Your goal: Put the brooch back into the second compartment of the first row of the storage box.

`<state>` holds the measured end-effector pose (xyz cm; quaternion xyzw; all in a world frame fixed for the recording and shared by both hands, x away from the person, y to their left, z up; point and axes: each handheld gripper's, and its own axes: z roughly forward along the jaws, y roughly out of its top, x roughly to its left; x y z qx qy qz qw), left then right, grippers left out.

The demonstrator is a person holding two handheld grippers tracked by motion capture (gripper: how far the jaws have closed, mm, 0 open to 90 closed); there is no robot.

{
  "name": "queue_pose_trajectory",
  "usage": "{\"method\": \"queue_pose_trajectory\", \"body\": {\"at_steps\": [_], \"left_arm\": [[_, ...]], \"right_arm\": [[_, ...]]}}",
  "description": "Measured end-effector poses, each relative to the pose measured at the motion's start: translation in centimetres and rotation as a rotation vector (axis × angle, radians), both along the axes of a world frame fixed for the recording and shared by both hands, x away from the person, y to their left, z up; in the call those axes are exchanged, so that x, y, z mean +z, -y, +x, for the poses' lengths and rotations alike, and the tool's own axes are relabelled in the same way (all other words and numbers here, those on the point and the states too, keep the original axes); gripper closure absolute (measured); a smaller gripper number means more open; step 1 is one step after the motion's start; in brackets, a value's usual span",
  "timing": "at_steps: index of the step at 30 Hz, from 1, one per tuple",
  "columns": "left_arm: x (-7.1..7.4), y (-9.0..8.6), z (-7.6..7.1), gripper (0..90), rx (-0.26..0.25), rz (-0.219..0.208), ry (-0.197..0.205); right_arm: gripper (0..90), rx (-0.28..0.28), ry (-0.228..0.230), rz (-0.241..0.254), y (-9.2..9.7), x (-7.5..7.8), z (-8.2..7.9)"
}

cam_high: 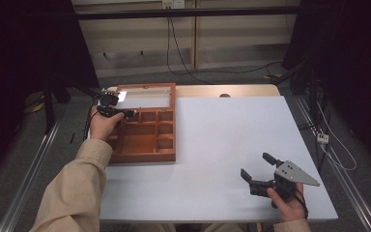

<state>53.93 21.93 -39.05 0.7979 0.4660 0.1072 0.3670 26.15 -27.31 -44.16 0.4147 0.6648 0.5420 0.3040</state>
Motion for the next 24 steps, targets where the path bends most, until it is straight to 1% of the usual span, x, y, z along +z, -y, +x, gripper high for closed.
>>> {"method": "queue_pose_trajectory", "body": {"at_steps": [5,7,12,16,24], "left_arm": [[-0.16,0.17,0.09,80.1,-0.006,0.006,0.002],[-0.25,0.26,0.13,80.1,-0.005,0.0,-0.001],[-0.45,0.29,0.24,80.1,-0.008,0.01,0.0],[-0.54,0.26,0.29,80.1,0.0,0.003,0.0],[-0.62,0.22,0.33,80.1,-0.006,0.008,-0.002]], "right_arm": [[2.8,0.0,0.001,-0.001,0.04,-0.01,0.0],[2.8,-0.001,0.001,-0.001,0.02,0.0,0.0],[2.8,-0.001,0.0,0.001,0.06,0.0,-0.02],[2.8,-0.002,0.0,0.0,0.09,-0.02,-0.01],[2.8,-0.002,-0.001,0.002,0.06,-0.01,-0.02]]}}
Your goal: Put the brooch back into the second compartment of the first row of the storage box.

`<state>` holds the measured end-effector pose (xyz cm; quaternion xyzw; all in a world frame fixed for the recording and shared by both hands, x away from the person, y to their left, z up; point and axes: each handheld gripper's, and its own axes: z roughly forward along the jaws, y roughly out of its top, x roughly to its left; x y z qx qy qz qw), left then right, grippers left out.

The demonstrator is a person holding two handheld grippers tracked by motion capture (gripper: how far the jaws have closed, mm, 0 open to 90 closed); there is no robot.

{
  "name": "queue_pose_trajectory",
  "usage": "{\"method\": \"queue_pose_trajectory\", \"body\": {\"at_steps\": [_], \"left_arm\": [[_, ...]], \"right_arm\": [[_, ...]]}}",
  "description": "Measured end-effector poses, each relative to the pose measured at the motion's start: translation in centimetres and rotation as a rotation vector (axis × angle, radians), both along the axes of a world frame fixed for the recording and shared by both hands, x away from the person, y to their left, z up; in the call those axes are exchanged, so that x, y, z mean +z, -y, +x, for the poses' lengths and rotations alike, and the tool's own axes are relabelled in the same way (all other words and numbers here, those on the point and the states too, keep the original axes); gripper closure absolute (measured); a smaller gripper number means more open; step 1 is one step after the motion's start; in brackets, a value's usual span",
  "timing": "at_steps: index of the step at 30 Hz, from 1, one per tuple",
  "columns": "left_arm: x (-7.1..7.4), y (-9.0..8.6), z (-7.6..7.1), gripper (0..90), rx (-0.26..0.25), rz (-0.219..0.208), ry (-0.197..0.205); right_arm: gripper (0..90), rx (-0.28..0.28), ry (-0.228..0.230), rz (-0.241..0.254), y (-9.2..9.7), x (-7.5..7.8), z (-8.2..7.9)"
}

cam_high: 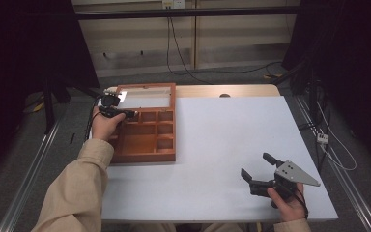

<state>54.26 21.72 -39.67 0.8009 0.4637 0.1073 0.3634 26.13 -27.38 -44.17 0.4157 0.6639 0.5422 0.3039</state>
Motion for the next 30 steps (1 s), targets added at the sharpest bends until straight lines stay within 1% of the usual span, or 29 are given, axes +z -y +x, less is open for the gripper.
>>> {"method": "queue_pose_trajectory", "body": {"at_steps": [1,3,12,13,15,16,17,18,20,26,30], "left_arm": [[-0.05,0.03,0.0,80.0,0.003,-0.002,0.0],[-0.16,0.1,0.03,80.0,-0.007,0.004,-0.004],[-0.41,0.13,0.13,80.0,0.0,0.001,-0.005],[-0.44,0.12,0.17,79.9,-0.002,0.006,-0.003],[-0.5,0.16,0.2,79.9,0.0,0.0,-0.007],[-0.56,0.16,0.21,79.7,0.002,0.005,-0.003],[-0.58,0.09,0.25,79.7,-0.005,0.007,-0.007],[-0.62,0.07,0.24,79.6,0.001,0.007,-0.01],[-0.62,0.06,0.25,79.6,-0.004,0.006,-0.012],[-0.61,0.1,0.25,79.5,0.0,0.012,-0.002],[-0.47,-0.14,0.23,77.0,0.023,0.011,0.013]], "right_arm": [[2.8,0.0,0.0,0.0,0.01,0.0,0.0],[2.8,-0.001,-0.001,0.001,0.03,0.0,0.0],[2.8,-0.004,0.001,0.003,0.12,0.01,0.0],[2.8,-0.005,0.001,0.004,0.14,0.01,0.0],[2.8,-0.005,0.001,0.002,0.15,0.01,-0.01],[2.8,-0.007,-0.001,0.004,0.13,0.01,-0.02],[2.8,-0.008,-0.001,0.002,0.14,-0.01,-0.02],[2.8,-0.009,-0.002,0.001,0.15,-0.02,-0.04],[2.8,-0.007,0.0,0.0,0.19,-0.01,-0.07],[2.9,-0.003,0.005,0.001,0.11,0.06,-0.03],[2.9,-0.003,0.004,0.002,0.05,0.07,0.02]]}}
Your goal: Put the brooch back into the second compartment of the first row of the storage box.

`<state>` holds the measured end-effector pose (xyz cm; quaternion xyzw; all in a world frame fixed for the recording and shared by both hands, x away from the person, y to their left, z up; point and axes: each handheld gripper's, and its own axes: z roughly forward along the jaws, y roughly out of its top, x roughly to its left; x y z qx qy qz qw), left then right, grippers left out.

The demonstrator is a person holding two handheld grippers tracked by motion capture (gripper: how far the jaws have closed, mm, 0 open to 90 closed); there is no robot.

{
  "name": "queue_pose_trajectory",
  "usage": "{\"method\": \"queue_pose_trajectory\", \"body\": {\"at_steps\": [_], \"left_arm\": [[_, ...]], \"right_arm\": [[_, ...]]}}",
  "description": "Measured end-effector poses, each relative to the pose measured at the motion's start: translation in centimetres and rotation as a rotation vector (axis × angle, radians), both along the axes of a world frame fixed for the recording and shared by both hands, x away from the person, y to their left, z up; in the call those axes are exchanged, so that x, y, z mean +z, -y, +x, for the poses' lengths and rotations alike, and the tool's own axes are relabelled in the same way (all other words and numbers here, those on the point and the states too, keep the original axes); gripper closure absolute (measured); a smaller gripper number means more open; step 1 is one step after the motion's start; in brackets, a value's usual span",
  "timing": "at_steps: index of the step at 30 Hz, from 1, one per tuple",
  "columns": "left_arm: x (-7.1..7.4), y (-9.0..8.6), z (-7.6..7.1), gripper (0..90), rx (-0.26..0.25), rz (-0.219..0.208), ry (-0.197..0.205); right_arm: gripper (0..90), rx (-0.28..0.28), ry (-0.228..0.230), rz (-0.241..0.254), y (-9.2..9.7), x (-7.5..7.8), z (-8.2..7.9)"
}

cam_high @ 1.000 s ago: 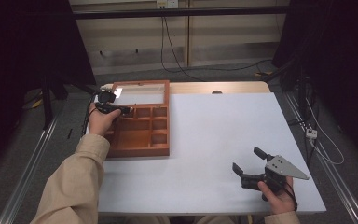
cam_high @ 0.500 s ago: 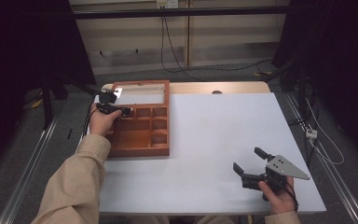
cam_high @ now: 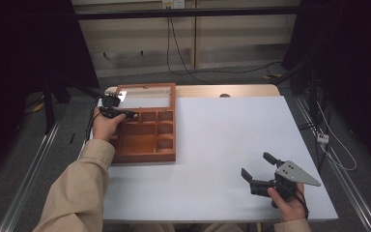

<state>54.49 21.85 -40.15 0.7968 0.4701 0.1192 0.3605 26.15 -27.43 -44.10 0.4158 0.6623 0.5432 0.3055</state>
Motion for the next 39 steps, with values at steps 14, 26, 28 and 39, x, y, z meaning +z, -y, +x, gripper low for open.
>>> {"method": "queue_pose_trajectory", "body": {"at_steps": [14,26,28,39], "left_arm": [[1.1,-0.4,-1.1,58.2,-0.003,-0.057,0.002],[2.0,0.9,-4.2,36.5,-0.116,-0.12,0.006],[2.1,1.3,-4.9,31.6,-0.142,-0.134,0.006],[2.9,1.8,-8.0,25.2,-0.242,-0.157,0.042]], "right_arm": [[2.9,0.002,0.002,-0.002,-0.1,0.1,0.0],[2.9,0.0,-0.002,0.003,-0.4,0.2,0.0],[2.9,0.005,0.002,-0.003,-0.4,0.1,0.0],[2.8,0.009,-0.003,-0.008,-0.5,0.1,0.0]]}}
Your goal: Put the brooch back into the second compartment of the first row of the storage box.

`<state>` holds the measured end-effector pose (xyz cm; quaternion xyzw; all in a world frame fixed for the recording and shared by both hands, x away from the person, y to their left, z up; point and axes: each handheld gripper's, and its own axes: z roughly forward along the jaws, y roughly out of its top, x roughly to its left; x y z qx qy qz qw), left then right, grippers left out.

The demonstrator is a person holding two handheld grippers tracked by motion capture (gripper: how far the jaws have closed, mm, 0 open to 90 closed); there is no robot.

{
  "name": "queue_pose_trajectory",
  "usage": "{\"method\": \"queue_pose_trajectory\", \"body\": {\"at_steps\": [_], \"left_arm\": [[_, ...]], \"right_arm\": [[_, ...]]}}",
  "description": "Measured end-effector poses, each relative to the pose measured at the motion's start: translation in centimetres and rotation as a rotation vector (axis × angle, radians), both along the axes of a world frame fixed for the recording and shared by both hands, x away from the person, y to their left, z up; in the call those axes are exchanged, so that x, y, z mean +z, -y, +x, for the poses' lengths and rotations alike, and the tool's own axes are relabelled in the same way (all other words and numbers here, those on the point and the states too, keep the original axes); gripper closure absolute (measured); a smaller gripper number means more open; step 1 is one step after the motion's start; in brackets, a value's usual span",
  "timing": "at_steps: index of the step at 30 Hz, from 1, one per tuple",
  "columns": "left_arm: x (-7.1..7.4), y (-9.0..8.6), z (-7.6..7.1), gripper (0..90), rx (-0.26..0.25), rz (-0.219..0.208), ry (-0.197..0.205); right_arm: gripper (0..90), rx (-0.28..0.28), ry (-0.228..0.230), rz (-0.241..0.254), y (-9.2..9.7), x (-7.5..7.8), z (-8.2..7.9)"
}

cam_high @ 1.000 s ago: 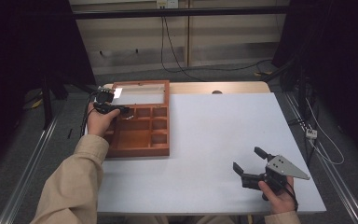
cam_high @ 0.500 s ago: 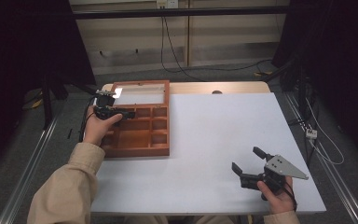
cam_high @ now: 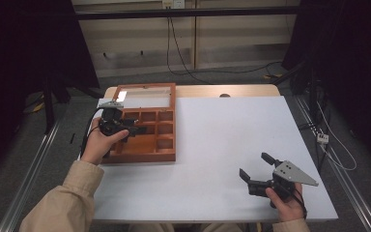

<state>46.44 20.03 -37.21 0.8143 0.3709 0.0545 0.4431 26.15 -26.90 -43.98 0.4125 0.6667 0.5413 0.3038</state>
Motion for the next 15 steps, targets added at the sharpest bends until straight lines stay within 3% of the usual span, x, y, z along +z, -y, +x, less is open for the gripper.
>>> {"method": "queue_pose_trajectory", "body": {"at_steps": [15], "left_arm": [[-0.7,0.0,-4.1,22.4,-0.085,-0.011,0.012]], "right_arm": [[2.5,0.002,-0.008,0.008,0.0,-0.1,0.0]]}}
